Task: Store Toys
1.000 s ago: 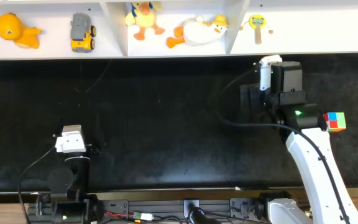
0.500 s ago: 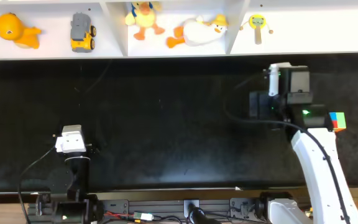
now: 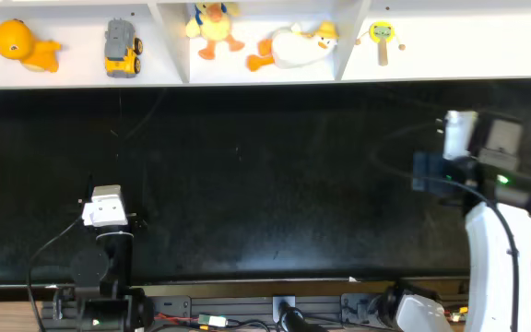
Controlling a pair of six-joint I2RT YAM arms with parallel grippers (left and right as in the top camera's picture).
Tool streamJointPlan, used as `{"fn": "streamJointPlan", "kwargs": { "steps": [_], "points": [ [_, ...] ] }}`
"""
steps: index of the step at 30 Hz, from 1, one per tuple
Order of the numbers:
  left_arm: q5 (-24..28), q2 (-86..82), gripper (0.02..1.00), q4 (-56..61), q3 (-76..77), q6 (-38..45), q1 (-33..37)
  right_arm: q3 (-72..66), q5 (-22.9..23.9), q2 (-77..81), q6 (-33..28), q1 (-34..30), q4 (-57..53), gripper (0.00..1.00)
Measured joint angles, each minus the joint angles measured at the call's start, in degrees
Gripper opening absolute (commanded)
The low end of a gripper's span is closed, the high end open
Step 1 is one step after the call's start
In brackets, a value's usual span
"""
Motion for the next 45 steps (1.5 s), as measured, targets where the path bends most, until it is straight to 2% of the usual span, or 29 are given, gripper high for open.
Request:
{"fn": "streamJointPlan", "kwargs": {
  "steps": [6, 14, 18, 21, 28, 38, 41, 45],
  "points": [
    [0.0, 0.0, 0.998, 0.0, 0.0, 0.0, 0.0, 0.0, -2.6, -0.8, -10.2, -12.1, -4.9, 0.958],
    [0.0, 0.0, 0.998, 0.0, 0.0, 0.0, 0.0, -1.6, -4.5, -2.2, -21.8, -21.5, -6.9, 0.969],
    [0.0, 0.0, 0.998, 0.0, 0.0, 0.0, 0.0, -3.8, -7.6, -2.9, -30.0, -26.9, -6.0, 0.996],
    [0.0, 0.0, 0.998, 0.0, 0.0, 0.0, 0.0, -5.2, -9.8, -3.0, -33.7, -30.1, -1.9, 0.996],
    [0.0, 0.0, 0.998, 0.0, 0.0, 0.0, 0.0, -7.5, -12.2, -3.0, -37.7, -31.6, 7.6, 0.993],
    [0.0, 0.0, 0.998, 0.0, 0.0, 0.0, 0.0, -8.1, -12.0, -0.7, -43.5, -31.8, 13.8, 0.996],
    [0.0, 0.0, 0.998, 0.0, 0.0, 0.0, 0.0, -9.5, -12.0, 0.0, -44.3, -32.9, 18.6, 0.996],
    [0.0, 0.0, 0.998, 0.0, 0.0, 0.0, 0.0, -11.4, -13.4, 0.3, -43.7, -34.5, 19.3, 0.996]
  ]
}}
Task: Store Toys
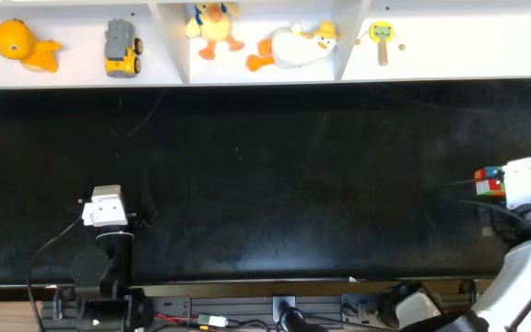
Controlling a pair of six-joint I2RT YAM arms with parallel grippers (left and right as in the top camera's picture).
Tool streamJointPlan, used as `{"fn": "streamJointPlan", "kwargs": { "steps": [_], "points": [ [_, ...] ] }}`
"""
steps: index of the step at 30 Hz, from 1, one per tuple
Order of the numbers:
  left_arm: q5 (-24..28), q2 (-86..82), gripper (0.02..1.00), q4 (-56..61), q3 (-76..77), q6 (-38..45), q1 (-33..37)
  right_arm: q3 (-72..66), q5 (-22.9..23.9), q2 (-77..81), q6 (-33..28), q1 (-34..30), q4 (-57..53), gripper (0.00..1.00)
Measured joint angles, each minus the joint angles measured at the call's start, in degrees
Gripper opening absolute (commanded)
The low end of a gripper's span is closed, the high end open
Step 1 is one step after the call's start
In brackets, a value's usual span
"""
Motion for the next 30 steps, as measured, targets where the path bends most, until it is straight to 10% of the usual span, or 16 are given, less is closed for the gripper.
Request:
{"fn": "streamJointPlan", "kwargs": {
  "steps": [30],
  "points": [
    [0.0, 0.0, 0.998, 0.0, 0.0, 0.0, 0.0, -2.1, -11.0, 4.3, 21.4, 0.8, 9.3, 0.998]
  ]
}}
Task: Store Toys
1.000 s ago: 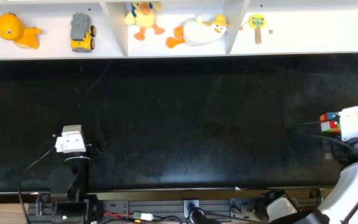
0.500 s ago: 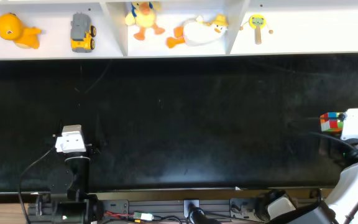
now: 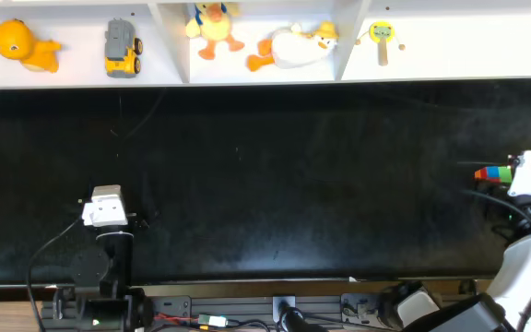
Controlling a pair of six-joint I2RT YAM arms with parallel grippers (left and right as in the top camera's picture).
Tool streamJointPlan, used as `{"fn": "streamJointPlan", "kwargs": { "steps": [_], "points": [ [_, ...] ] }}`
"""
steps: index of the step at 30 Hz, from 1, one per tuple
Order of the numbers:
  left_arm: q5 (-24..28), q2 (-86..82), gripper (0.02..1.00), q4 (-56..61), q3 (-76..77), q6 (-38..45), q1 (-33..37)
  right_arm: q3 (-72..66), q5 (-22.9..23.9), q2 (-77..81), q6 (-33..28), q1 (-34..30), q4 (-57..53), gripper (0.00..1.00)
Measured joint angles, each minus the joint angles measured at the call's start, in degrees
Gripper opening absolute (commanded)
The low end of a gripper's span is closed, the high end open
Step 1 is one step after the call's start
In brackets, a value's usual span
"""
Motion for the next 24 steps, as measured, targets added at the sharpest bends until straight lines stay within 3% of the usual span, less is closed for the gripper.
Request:
{"fn": "streamJointPlan", "kwargs": {
  "steps": [19, 24],
  "points": [
    [0.0, 0.0, 0.996, 0.0, 0.0, 0.0, 0.0, 0.0, 2.3, 6.7, 2.1, 4.5, 4.0, 1.000],
    [0.0, 0.0, 0.998, 0.0, 0.0, 0.0, 0.0, 0.0, 4.8, 6.7, 2.1, 4.7, 5.1, 0.998]
  ]
}}
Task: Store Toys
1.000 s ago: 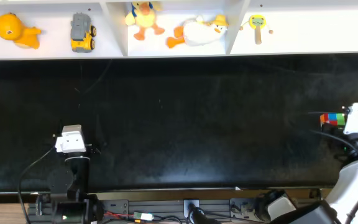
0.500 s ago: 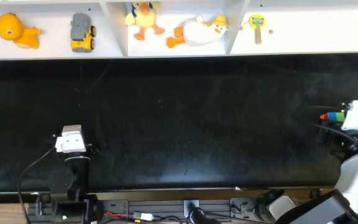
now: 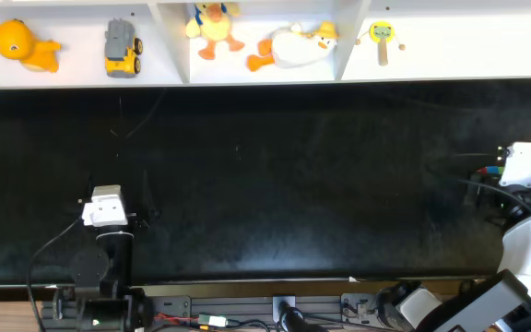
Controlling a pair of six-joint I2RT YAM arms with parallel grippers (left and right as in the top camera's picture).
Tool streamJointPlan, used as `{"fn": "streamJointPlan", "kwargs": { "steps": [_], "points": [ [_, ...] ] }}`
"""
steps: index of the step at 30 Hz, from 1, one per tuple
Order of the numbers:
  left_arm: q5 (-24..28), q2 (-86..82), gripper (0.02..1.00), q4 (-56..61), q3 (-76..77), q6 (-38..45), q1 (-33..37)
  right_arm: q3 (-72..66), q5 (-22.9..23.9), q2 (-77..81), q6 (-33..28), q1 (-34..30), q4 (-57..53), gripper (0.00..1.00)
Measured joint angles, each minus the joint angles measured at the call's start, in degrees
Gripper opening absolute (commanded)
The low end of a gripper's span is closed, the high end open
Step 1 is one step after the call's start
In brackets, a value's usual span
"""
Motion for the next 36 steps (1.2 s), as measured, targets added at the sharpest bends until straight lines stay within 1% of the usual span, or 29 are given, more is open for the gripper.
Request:
{"fn": "streamJointPlan", "kwargs": {
  "steps": [10, 18, 21, 24, 27, 32, 36],
  "points": [
    [0.0, 0.0, 0.998, 0.0, 0.0, 0.0, 0.0, 0.0, 1.5, 1.8, 0.7, 0.0, -0.2, 0.998],
    [0.0, 0.0, 0.998, 0.0, 0.0, 0.0, 0.0, 0.0, 1.7, 4.0, 0.9, 0.0, 0.4, 0.963],
    [0.0, 0.0, 0.998, 0.0, 0.0, 0.0, 0.0, 0.0, 1.8, 4.0, 1.0, 0.0, 0.9, 0.915],
    [0.0, 0.0, 0.998, 0.0, 0.0, 0.0, 0.0, 0.0, 1.8, 4.0, 0.9, 0.0, 1.2, 0.827],
    [0.0, 0.0, 0.998, 0.0, 0.0, 0.0, 0.0, 0.0, 1.8, 4.0, 1.1, 0.0, 1.3, 0.809],
    [0.0, 0.0, 0.998, 0.0, 0.0, 0.0, 0.0, 0.0, 2.3, 4.0, 1.7, 0.0, 1.3, 0.713],
    [0.0, 0.0, 0.998, 0.0, 0.0, 0.0, 0.0, 0.0, 2.8, 4.0, 2.3, 0.0, 1.3, 0.597]
  ]
}}
